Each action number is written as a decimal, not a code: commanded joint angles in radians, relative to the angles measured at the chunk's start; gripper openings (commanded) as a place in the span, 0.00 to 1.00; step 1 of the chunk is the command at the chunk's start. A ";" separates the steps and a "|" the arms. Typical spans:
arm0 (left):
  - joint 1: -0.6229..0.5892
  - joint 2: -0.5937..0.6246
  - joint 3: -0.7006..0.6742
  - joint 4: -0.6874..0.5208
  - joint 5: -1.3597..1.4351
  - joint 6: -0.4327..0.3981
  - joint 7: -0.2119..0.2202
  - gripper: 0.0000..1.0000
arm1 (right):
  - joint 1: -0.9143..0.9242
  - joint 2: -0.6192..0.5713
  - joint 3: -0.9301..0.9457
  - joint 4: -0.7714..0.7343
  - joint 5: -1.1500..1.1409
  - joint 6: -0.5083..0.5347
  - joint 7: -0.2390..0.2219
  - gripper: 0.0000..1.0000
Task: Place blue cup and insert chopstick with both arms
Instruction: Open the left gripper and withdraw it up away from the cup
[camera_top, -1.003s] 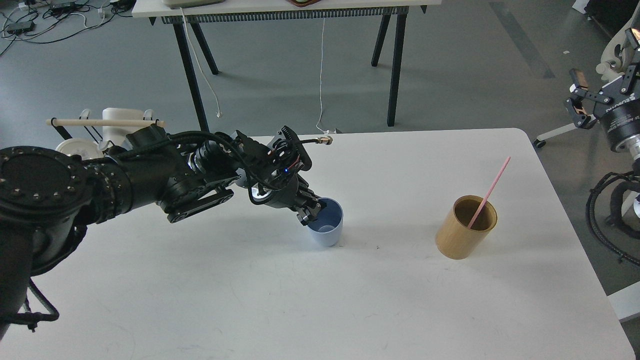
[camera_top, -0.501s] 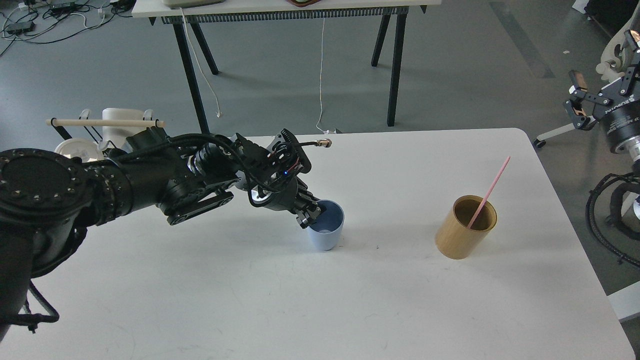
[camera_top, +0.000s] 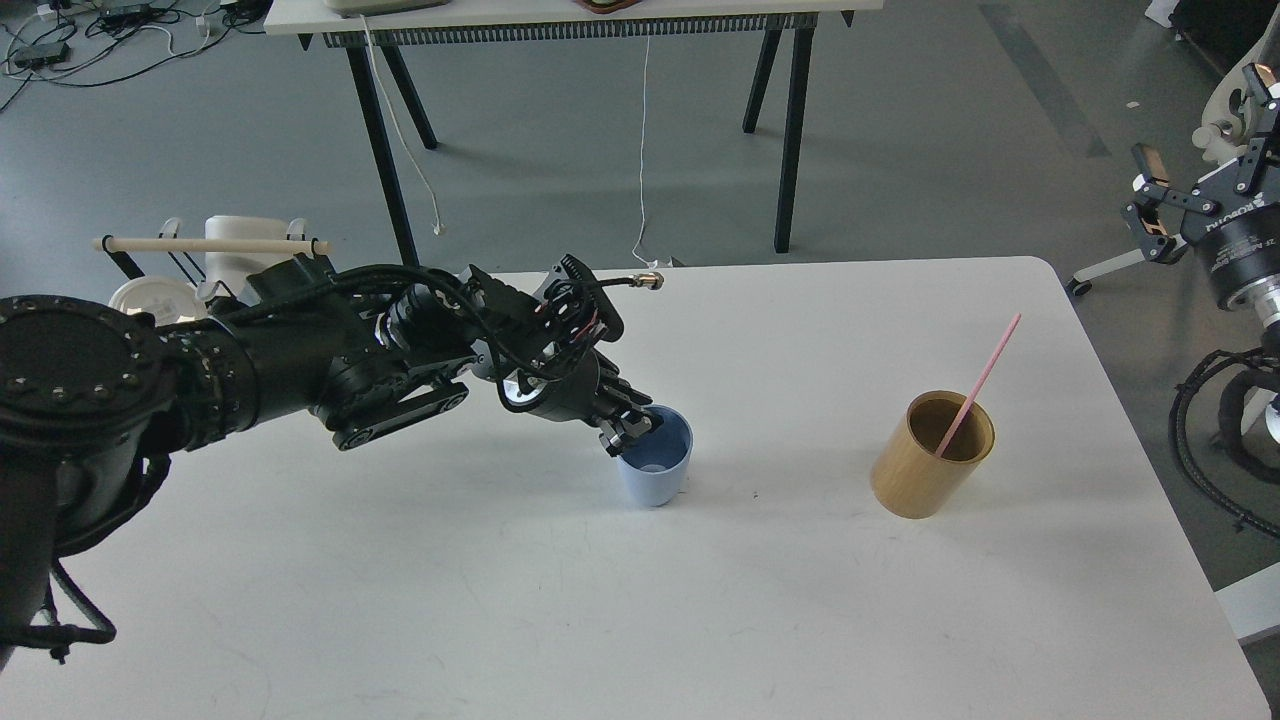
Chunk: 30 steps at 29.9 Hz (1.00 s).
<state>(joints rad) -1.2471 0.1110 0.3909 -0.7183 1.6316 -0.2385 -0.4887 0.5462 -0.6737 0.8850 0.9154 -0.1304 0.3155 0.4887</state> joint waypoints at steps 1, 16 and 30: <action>0.000 0.004 -0.024 0.004 -0.062 -0.004 0.000 0.63 | 0.000 -0.001 0.000 0.002 0.000 0.002 0.000 0.96; 0.040 0.128 -0.372 -0.007 -0.539 -0.237 0.000 0.98 | -0.006 -0.220 -0.028 0.143 -0.348 -0.010 0.000 0.96; 0.215 0.210 -0.813 -0.136 -0.891 -0.250 0.000 0.99 | -0.212 -0.342 -0.150 0.284 -1.063 -0.364 0.000 0.96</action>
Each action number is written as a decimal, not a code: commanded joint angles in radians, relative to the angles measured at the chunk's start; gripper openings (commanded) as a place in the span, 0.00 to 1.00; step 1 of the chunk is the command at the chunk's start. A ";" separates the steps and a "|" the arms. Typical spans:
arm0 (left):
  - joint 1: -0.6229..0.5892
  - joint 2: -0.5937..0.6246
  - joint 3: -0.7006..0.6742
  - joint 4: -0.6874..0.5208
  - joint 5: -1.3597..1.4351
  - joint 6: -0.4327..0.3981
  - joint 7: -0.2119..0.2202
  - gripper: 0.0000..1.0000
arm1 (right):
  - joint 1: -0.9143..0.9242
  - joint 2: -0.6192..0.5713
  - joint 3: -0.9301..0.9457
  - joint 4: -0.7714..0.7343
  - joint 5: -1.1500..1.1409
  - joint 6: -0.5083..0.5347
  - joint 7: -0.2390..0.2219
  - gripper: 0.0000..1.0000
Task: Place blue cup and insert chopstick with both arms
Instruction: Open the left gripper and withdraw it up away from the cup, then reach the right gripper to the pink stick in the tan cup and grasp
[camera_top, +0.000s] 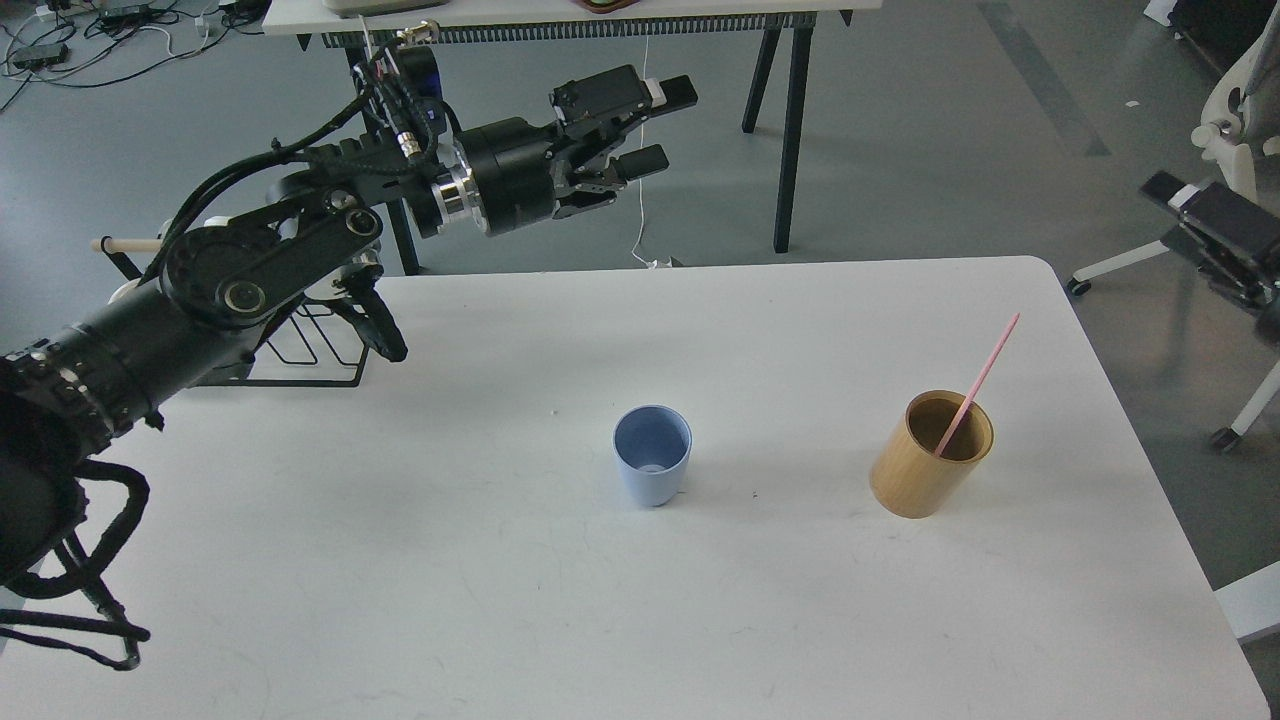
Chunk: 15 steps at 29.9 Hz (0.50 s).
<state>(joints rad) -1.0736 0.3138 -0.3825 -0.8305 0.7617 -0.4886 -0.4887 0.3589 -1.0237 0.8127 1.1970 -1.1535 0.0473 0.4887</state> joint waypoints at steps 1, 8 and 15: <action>0.050 0.007 -0.042 -0.025 -0.021 0.000 0.000 0.99 | -0.024 0.019 -0.116 0.003 -0.040 -0.134 0.000 0.96; 0.073 0.007 -0.046 -0.025 -0.022 0.000 0.000 0.99 | -0.015 0.083 -0.253 0.001 -0.093 -0.260 0.000 0.96; 0.086 0.007 -0.046 -0.025 -0.022 0.000 0.000 0.99 | 0.012 0.158 -0.260 -0.010 -0.141 -0.297 0.000 0.96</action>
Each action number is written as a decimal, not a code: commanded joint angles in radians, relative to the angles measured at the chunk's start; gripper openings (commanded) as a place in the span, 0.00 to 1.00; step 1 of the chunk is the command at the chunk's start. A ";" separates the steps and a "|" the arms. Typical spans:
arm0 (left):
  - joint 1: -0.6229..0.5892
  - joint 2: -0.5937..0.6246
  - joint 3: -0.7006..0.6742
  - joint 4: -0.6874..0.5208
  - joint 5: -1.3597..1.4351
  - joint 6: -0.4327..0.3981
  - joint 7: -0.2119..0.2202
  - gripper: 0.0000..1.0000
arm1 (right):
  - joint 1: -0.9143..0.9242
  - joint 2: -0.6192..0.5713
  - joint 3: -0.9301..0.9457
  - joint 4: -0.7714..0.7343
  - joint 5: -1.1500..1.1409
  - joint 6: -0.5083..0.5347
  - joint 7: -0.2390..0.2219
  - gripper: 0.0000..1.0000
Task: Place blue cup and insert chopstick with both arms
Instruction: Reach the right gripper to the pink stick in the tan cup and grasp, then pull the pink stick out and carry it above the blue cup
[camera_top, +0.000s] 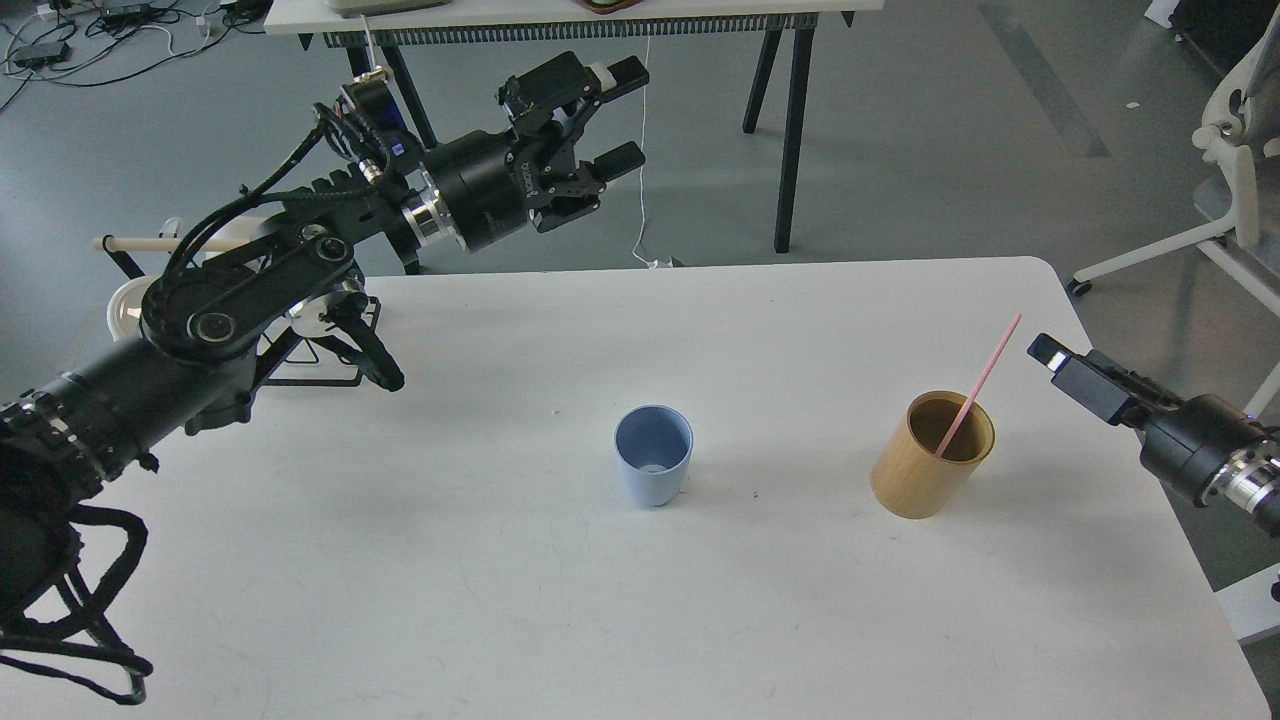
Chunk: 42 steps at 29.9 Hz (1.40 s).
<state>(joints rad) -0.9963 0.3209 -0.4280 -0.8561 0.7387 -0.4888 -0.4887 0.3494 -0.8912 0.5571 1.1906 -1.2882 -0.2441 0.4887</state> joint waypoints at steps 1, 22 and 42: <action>0.013 0.000 0.000 0.000 0.001 0.000 0.000 0.99 | 0.031 0.037 -0.009 -0.005 -0.006 -0.006 0.000 0.96; 0.038 0.000 0.000 0.003 -0.001 0.000 0.000 0.99 | 0.125 0.126 -0.095 -0.063 -0.011 -0.014 0.000 0.15; 0.053 0.012 -0.024 0.003 -0.002 0.000 0.000 0.99 | 0.131 -0.092 0.078 0.124 0.001 -0.004 0.000 0.00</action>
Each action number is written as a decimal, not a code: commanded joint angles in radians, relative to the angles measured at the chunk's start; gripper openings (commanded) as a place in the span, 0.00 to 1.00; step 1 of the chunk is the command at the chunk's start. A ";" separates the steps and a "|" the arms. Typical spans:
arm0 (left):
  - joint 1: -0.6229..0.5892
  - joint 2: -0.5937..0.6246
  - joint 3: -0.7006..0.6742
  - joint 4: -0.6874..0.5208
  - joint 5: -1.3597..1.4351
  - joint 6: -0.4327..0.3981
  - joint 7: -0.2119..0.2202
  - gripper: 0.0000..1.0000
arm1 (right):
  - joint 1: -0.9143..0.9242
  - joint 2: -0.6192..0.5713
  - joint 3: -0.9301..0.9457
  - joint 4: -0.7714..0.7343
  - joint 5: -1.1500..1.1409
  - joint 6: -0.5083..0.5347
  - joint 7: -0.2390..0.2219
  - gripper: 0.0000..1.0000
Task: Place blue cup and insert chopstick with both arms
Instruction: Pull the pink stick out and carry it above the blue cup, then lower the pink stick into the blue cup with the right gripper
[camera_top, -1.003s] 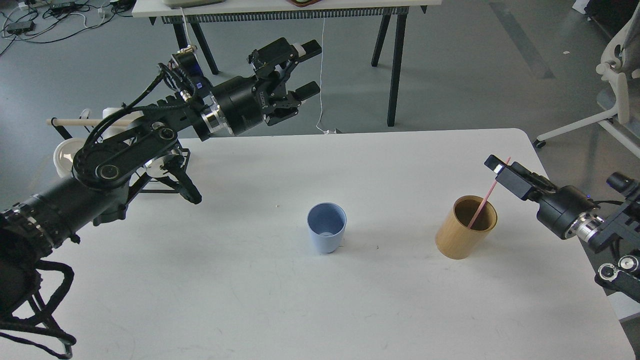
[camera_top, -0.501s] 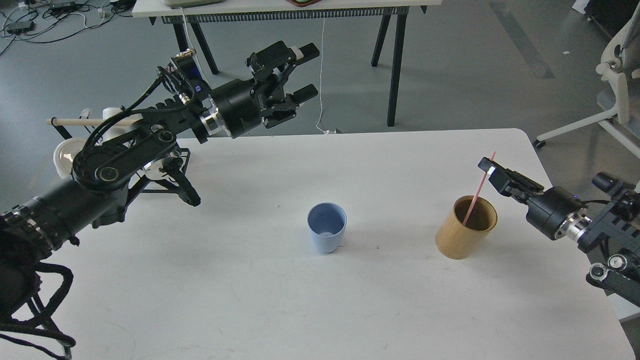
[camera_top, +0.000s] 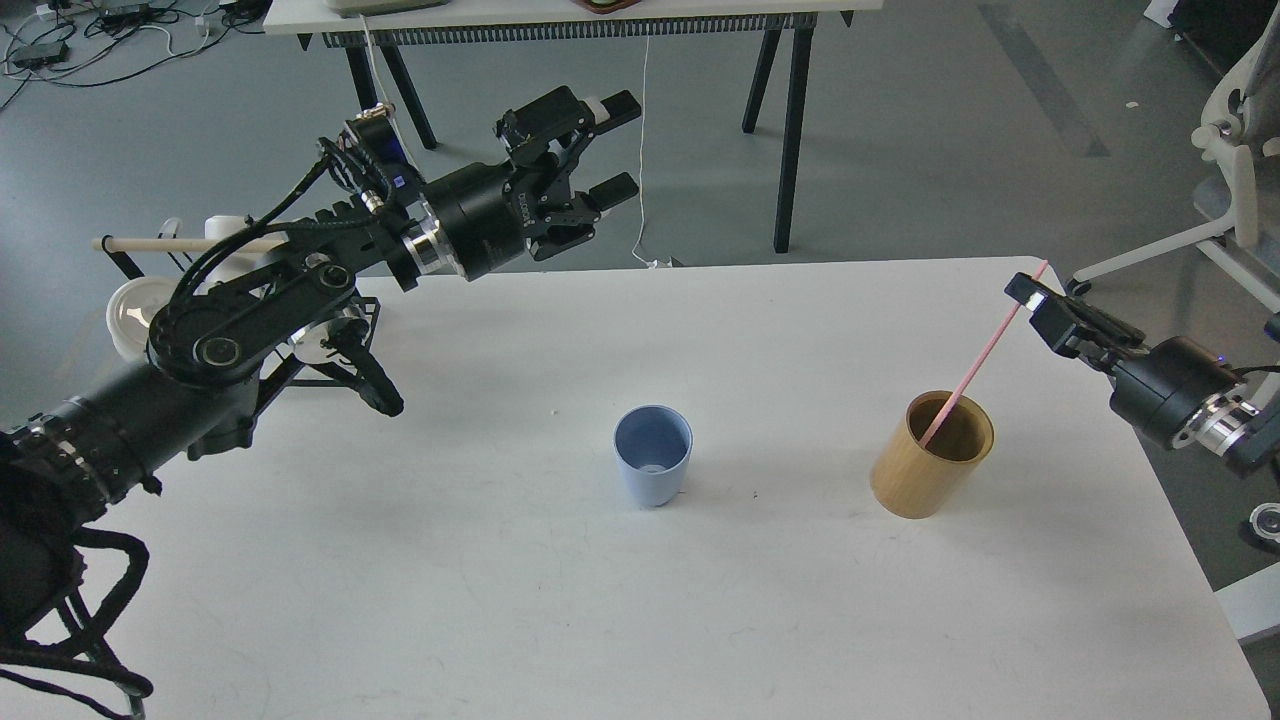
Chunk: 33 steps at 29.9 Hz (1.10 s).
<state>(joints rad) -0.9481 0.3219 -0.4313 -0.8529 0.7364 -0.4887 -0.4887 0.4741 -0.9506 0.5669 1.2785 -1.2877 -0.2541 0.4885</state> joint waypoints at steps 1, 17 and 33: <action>0.015 0.022 -0.033 -0.003 0.000 0.000 0.000 0.99 | 0.012 -0.034 0.092 0.045 0.001 0.010 0.000 0.00; 0.181 0.266 -0.130 -0.032 0.000 0.000 0.000 0.99 | 0.483 0.274 -0.221 -0.014 0.042 0.053 0.000 0.00; 0.246 0.278 -0.168 -0.029 0.000 0.000 0.000 0.99 | 0.555 0.647 -0.452 -0.303 -0.005 0.044 0.000 0.01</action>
<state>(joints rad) -0.7035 0.6014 -0.5995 -0.8850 0.7364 -0.4886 -0.4889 1.0348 -0.3353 0.1336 0.9890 -1.2901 -0.2065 0.4888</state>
